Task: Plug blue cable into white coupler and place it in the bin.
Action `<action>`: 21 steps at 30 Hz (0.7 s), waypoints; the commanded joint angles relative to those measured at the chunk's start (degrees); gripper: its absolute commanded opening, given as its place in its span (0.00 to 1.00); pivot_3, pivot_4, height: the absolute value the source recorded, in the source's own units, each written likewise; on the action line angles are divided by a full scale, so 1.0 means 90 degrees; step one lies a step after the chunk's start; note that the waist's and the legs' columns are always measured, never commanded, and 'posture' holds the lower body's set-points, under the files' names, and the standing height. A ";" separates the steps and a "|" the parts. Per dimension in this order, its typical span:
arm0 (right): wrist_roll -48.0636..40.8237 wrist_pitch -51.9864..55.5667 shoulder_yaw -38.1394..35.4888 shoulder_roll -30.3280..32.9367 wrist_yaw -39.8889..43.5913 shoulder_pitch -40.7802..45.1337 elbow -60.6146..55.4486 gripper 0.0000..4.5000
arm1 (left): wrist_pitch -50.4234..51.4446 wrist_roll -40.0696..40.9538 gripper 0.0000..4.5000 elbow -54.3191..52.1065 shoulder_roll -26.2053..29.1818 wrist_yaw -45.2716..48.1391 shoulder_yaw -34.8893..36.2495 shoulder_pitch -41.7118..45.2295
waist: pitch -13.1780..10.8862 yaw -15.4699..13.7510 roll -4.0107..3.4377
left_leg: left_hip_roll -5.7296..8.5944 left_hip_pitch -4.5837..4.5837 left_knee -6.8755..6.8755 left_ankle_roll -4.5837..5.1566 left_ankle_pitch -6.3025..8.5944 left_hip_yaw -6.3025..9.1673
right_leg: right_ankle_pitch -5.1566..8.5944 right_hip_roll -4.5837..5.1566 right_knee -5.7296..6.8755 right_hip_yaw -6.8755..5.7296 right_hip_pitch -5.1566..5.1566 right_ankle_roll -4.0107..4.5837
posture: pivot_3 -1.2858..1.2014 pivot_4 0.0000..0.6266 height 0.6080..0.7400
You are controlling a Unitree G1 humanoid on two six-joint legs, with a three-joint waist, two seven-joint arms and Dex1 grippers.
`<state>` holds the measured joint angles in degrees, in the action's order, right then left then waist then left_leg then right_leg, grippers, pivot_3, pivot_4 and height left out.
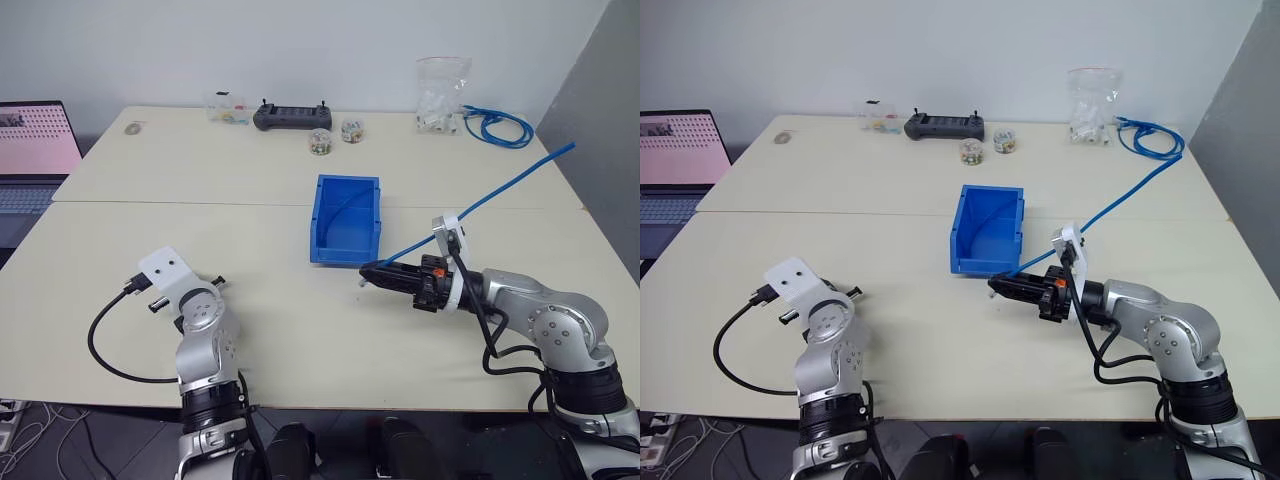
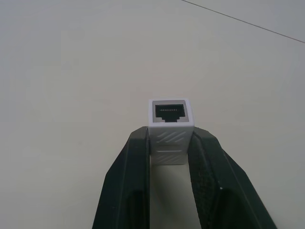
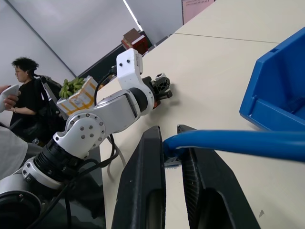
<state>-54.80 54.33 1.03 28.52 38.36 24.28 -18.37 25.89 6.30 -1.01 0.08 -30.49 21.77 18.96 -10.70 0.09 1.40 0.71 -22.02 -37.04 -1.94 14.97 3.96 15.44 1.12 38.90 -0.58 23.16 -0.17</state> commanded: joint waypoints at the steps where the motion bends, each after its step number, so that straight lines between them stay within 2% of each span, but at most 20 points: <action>1: -0.0082 -0.0058 -0.0203 -0.0033 -0.0043 0.0045 -0.0255 0.04 | 0.0416 0.0073 0.17 -0.0484 0.0169 0.0451 -0.0069 -0.0431 | 0.0000 0.0011 0.0000 | -0.0001 0.0001 0.0001 0.0000 0.0000 -0.0002 | 0.0000 0.0000 0.0001 0.0002 0.0000 0.0000 | 0.52 0.24 1.00; 3: -0.0072 -0.0069 -0.0219 -0.0038 -0.0079 0.0014 -0.0283 0.04 | 0.0589 0.0172 0.17 -0.0732 0.0353 0.0891 -0.0163 -0.0646 | 0.0000 0.0013 -0.0001 | -0.0001 0.0004 0.0001 0.0000 0.0000 -0.0002 | 0.0000 0.0000 0.0002 0.0003 0.0000 0.0000 | 0.52 0.24 1.00; 8: 0.0008 -0.0127 -0.0264 0.0063 -0.0165 -0.0231 -0.0543 0.04 | 0.1133 0.0766 0.17 -0.1416 0.1339 0.3142 -0.1016 -0.1252 | 0.0000 0.0012 -0.0002 | -0.0001 0.0005 0.0002 -0.0001 0.0000 0.0001 | 0.0001 -0.0001 0.0005 -0.0001 0.0000 0.0001 | 0.52 0.24 1.00; 10: 0.0072 -0.0182 -0.0302 0.0153 -0.0226 -0.0485 -0.0831 0.04 | 0.1501 0.1411 0.17 -0.1825 0.2178 0.4990 -0.1838 -0.1452 | 0.0001 -0.0025 -0.0001 | 0.0000 0.0004 0.0002 -0.0001 0.0000 0.0000 | 0.0001 0.0000 0.0004 0.0000 0.0000 0.0001 | 0.52 0.24 1.00; 14: 0.0149 -0.0244 -0.0343 0.0230 -0.0326 -0.0817 -0.1176 0.04 | 0.1734 0.1931 0.17 -0.2199 0.3514 0.7347 -0.3030 -0.1428 | 0.0003 -0.0059 -0.0007 | 0.0026 -0.0002 0.0002 -0.0001 0.0000 0.0011 | 0.0002 0.0006 -0.0004 -0.0005 -0.0002 0.0001 | 0.52 0.24 1.00; 17: 0.0258 -0.0314 -0.0350 0.0304 -0.0364 -0.1078 -0.1387 0.04 | 0.1335 0.1894 0.17 -0.2019 0.4136 0.8697 -0.3680 -0.1052 | 0.0003 -0.0031 -0.0007 | 0.0031 -0.0002 0.0002 0.0002 0.0001 0.0007 | 0.0003 0.0020 -0.0008 0.0003 -0.0004 0.0000 | 0.52 0.24 1.00; 21: 0.0443 -0.0453 -0.0314 0.0419 -0.0398 -0.1354 -0.1611 0.04 | 0.0448 0.1547 0.17 -0.1451 0.4447 0.9923 -0.4285 -0.0400 | 0.0003 -0.0001 -0.0007 | 0.0016 -0.0002 0.0007 0.0002 0.0001 0.0013 | 0.0005 0.0012 -0.0009 -0.0007 -0.0002 0.0004 | 0.52 0.24 1.00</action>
<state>-51.27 51.87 -1.04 31.61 34.86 12.21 -30.05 33.93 21.51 -15.29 39.34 53.67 -14.64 13.59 -10.67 0.08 1.34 0.80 -22.04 -36.98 -1.92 14.98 4.05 15.49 1.18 38.82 -0.64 23.15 -0.13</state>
